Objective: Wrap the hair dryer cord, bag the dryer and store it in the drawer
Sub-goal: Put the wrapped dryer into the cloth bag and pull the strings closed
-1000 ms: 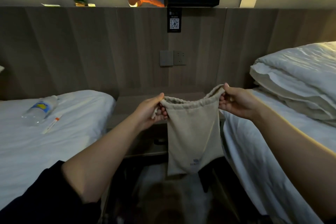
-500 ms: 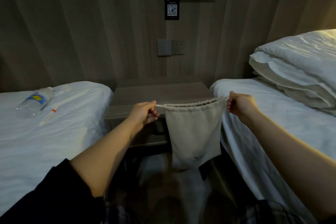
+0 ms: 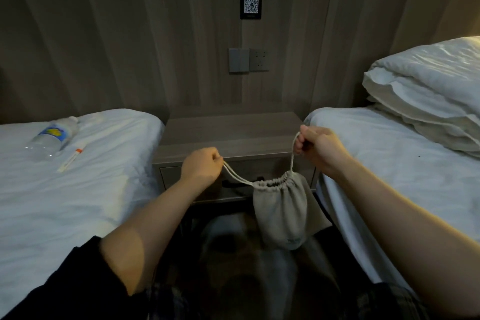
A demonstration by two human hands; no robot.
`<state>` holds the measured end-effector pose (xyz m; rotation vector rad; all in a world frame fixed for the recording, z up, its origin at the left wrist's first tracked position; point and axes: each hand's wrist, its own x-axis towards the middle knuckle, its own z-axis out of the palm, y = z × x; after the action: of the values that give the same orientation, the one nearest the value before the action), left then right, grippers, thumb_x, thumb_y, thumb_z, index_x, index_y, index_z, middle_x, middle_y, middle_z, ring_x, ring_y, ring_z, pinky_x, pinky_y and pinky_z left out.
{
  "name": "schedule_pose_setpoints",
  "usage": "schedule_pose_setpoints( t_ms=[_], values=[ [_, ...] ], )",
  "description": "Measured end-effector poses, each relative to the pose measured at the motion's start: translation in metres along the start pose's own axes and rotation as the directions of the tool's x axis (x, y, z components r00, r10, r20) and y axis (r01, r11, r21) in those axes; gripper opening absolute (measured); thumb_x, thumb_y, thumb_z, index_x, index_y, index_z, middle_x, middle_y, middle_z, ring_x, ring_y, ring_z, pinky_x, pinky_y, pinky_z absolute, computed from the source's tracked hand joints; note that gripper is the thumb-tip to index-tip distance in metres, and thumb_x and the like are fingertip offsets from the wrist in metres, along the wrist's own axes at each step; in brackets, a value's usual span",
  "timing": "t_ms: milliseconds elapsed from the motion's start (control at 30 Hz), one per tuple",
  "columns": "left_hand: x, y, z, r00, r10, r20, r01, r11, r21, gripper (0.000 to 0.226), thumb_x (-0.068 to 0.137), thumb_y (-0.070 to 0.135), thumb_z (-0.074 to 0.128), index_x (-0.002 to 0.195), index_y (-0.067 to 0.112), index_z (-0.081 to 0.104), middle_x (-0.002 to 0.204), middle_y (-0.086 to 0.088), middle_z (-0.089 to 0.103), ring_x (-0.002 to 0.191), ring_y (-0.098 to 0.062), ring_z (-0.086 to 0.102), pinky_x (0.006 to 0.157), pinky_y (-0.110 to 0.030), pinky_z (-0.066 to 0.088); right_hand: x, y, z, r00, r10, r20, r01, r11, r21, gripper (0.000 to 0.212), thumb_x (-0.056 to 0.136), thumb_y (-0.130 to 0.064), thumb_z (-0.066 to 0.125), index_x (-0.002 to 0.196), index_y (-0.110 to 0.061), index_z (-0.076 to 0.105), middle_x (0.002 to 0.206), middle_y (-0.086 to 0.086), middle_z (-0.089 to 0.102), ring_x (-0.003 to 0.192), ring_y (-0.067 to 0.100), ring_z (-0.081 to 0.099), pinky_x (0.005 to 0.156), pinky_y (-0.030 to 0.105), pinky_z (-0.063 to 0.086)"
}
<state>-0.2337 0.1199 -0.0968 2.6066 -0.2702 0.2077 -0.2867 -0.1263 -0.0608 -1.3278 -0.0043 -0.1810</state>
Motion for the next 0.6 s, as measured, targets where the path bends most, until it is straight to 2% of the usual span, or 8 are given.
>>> schedule_pose_setpoints(
  t_ms=[33, 100, 167, 233, 300, 433, 533, 600],
  values=[
    [-0.003, 0.006, 0.001, 0.997, 0.074, 0.0, -0.073, 0.994, 0.079, 0.017, 0.089, 0.023, 0.052, 0.1, 0.016, 0.064, 0.104, -0.007, 0.065, 0.101, -0.026, 0.056, 0.087, -0.037, 0.048, -0.001, 0.0, 0.002, 0.999, 0.001, 0.041, -0.001, 1.0, -0.014, 0.041, 0.099, -0.011, 0.035, 0.059, -0.007, 0.041, 0.051, 0.007, 0.044, 0.05, 0.019, 0.04, 0.054, 0.028, 0.03],
    [-0.007, 0.023, 0.011, 0.968, 0.25, 0.031, -0.252, 0.964, 0.081, 0.031, 0.088, 0.026, 0.055, 0.118, 0.017, 0.058, 0.118, -0.005, 0.06, 0.115, -0.025, 0.048, 0.096, -0.035, 0.041, -0.002, -0.003, 0.006, 0.994, 0.009, 0.106, -0.007, 1.0, -0.022, 0.039, 0.099, -0.012, 0.035, 0.061, -0.008, 0.043, 0.052, 0.006, 0.046, 0.049, 0.016, 0.044, 0.053, 0.026, 0.033],
    [-0.014, 0.045, 0.027, 0.932, 0.349, 0.101, -0.348, 0.937, -0.023, 0.041, 0.086, 0.037, 0.058, 0.122, 0.017, 0.057, 0.121, -0.005, 0.062, 0.116, -0.023, 0.049, 0.096, -0.032, 0.04, -0.002, -0.005, 0.01, 0.99, 0.012, 0.138, -0.01, 1.0, -0.016, 0.039, 0.099, -0.014, 0.035, 0.061, -0.008, 0.043, 0.054, 0.005, 0.046, 0.05, 0.015, 0.045, 0.052, 0.024, 0.037],
    [-0.018, 0.064, 0.046, 0.909, 0.371, 0.188, -0.359, 0.928, -0.097, 0.051, 0.082, 0.05, 0.059, 0.124, 0.021, 0.056, 0.121, -0.003, 0.063, 0.113, -0.021, 0.055, 0.093, -0.033, 0.045, -0.001, -0.006, 0.014, 0.989, 0.004, 0.149, -0.001, 1.0, -0.015, 0.04, 0.099, -0.015, 0.035, 0.061, -0.009, 0.044, 0.055, 0.006, 0.046, 0.051, 0.015, 0.045, 0.052, 0.023, 0.039],
    [-0.023, 0.078, 0.059, 0.905, 0.352, 0.238, -0.333, 0.936, -0.116, 0.047, 0.083, 0.052, 0.056, 0.118, 0.021, 0.059, 0.119, -0.001, 0.064, 0.108, -0.02, 0.058, 0.09, -0.036, 0.047, -0.001, -0.004, 0.014, 0.991, -0.002, 0.136, 0.003, 1.0, -0.008, 0.04, 0.099, -0.017, 0.037, 0.061, -0.009, 0.046, 0.054, 0.005, 0.048, 0.051, 0.015, 0.046, 0.052, 0.024, 0.042],
    [-0.029, 0.08, 0.069, 0.9, 0.369, 0.232, -0.345, 0.929, -0.136, 0.03, 0.095, 0.041, 0.041, 0.088, 0.016, 0.057, 0.099, -0.003, 0.06, 0.094, -0.025, 0.058, 0.082, -0.039, 0.045, 0.0, 0.001, 0.004, 1.0, 0.009, 0.02, -0.011, 0.995, 0.104, 0.04, 0.098, -0.02, 0.038, 0.06, -0.012, 0.045, 0.056, 0.005, 0.044, 0.052, 0.017, 0.044, 0.056, 0.028, 0.043],
    [-0.028, 0.064, 0.067, 0.892, 0.4, 0.21, -0.378, 0.916, -0.138, 0.029, 0.097, 0.038, 0.037, 0.087, 0.016, 0.054, 0.093, -0.002, 0.057, 0.089, -0.021, 0.055, 0.078, -0.039, 0.043, 0.0, 0.001, -0.002, 0.994, 0.05, -0.1, -0.017, 0.953, 0.303, 0.039, 0.099, -0.016, 0.036, 0.06, -0.011, 0.038, 0.052, 0.002, 0.038, 0.05, 0.014, 0.036, 0.056, 0.025, 0.034],
    [-0.028, 0.055, 0.065, 0.88, 0.417, 0.229, -0.398, 0.909, -0.126, 0.028, 0.096, 0.039, 0.037, 0.087, 0.018, 0.053, 0.091, 0.001, 0.057, 0.086, -0.017, 0.053, 0.077, -0.037, 0.043, -0.002, -0.001, -0.002, 0.992, 0.055, -0.113, -0.01, 0.932, 0.362, 0.04, 0.099, -0.015, 0.034, 0.06, -0.012, 0.036, 0.045, -0.001, 0.039, 0.046, 0.013, 0.036, 0.056, 0.025, 0.032]
  ],
)
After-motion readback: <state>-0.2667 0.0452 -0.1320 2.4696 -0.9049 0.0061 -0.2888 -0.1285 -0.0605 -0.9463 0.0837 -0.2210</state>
